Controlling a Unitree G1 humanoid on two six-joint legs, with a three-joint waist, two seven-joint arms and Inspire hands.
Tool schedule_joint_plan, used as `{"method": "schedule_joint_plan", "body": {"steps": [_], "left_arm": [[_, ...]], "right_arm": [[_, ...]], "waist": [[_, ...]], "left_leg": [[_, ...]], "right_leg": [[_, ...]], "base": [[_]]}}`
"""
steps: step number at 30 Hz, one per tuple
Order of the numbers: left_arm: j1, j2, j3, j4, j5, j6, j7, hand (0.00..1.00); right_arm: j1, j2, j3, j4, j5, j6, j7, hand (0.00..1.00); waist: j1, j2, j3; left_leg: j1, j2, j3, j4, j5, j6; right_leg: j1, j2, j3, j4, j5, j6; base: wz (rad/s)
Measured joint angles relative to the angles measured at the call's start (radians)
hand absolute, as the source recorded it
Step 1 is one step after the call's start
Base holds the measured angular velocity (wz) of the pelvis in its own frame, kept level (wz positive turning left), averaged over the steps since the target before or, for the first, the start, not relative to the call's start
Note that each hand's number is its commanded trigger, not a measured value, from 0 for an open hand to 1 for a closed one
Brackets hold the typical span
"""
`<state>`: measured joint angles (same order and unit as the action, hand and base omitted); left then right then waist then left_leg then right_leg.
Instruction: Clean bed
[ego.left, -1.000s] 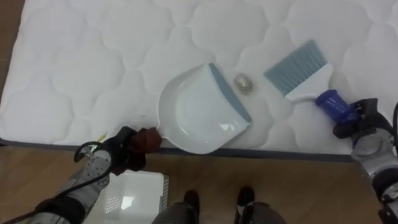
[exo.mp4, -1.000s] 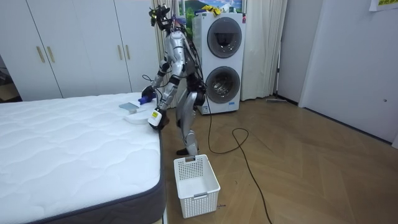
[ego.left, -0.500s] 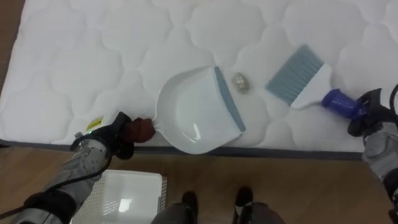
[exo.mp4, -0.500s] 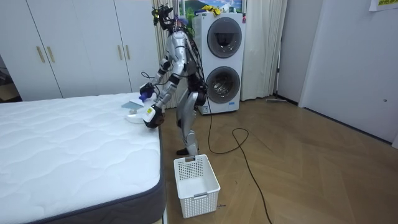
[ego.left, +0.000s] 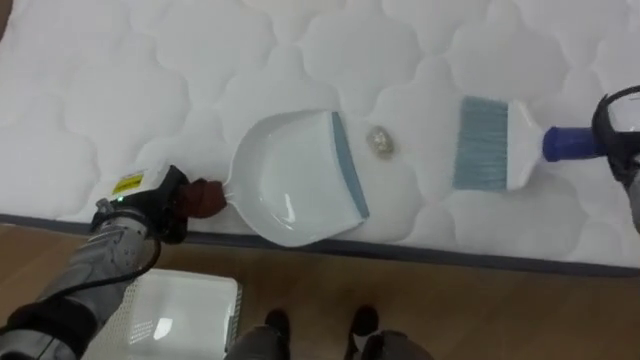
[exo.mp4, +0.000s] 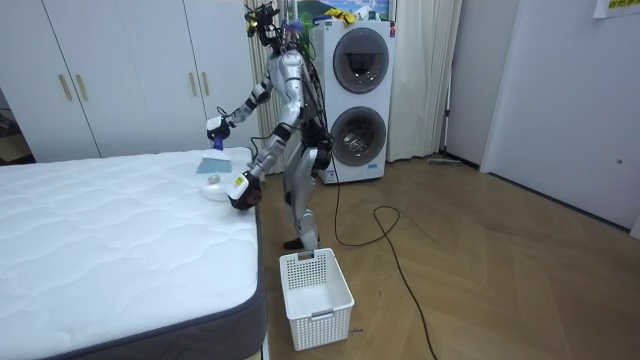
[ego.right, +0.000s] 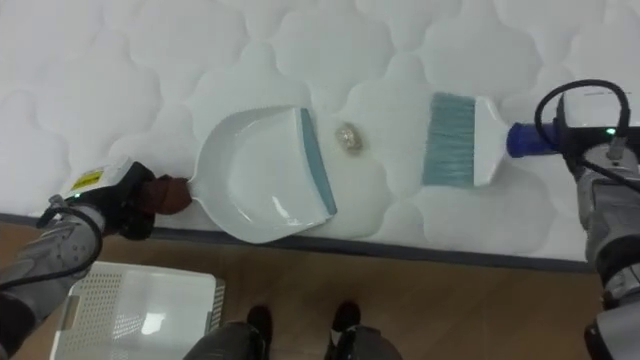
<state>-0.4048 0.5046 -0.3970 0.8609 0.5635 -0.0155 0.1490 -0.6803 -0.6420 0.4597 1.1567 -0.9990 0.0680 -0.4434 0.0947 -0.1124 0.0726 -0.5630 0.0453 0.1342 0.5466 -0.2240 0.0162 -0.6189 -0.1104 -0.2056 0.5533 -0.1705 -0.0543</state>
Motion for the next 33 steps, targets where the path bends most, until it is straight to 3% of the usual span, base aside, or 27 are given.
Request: {"method": "schedule_joint_plan", "body": {"steps": [4,6,12,22,33], "left_arm": [[0.001,0.02,0.002,-0.018,0.003,-0.002,0.0,1.0],[0.002,0.035,0.002,-0.037,0.025,-0.001,0.003,1.0],[0.022,0.055,0.002,-0.069,0.071,0.005,0.044,1.0],[0.034,0.06,0.002,-0.074,0.081,0.01,0.058,1.0],[0.036,0.054,0.003,-0.075,0.087,0.011,0.057,1.0]], "right_arm": [[-0.014,-0.022,0.002,-0.063,-0.112,0.001,0.001,1.0],[-0.019,-0.034,0.05,-0.112,-0.136,0.017,0.0,1.0],[-0.052,-0.034,0.09,-0.153,-0.226,0.021,-0.003,1.0],[-0.052,-0.033,0.109,-0.197,-0.269,0.021,-0.022,1.0],[-0.052,0.045,0.11,-0.259,-0.257,0.021,0.004,1.0]], "waist": [[0.0,-0.015,-0.0011],[0.015,-0.02,-0.0028],[0.027,-0.032,-0.0043],[0.031,-0.052,-0.0037],[0.051,-0.055,-0.0024]], "left_leg": [[-0.003,0.003,-0.003,0.0,0.0,0.0],[0.001,0.015,-0.004,0.0,0.0,-0.001],[0.008,0.015,-0.008,-0.006,0.001,-0.003],[0.021,0.014,-0.029,-0.015,0.002,-0.004],[0.028,0.018,-0.027,-0.03,0.002,-0.005]], "right_leg": [[0.002,0.007,0.001,-0.002,0.0,0.0],[0.013,0.011,-0.009,-0.016,0.014,-0.004],[0.025,0.008,-0.025,-0.023,0.014,-0.004],[0.059,0.014,-0.048,-0.056,0.021,-0.003],[0.066,0.026,-0.047,-0.073,0.027,-0.002]], "base": [[-0.01],[-0.07],[0.05],[0.03],[-0.01]]}}
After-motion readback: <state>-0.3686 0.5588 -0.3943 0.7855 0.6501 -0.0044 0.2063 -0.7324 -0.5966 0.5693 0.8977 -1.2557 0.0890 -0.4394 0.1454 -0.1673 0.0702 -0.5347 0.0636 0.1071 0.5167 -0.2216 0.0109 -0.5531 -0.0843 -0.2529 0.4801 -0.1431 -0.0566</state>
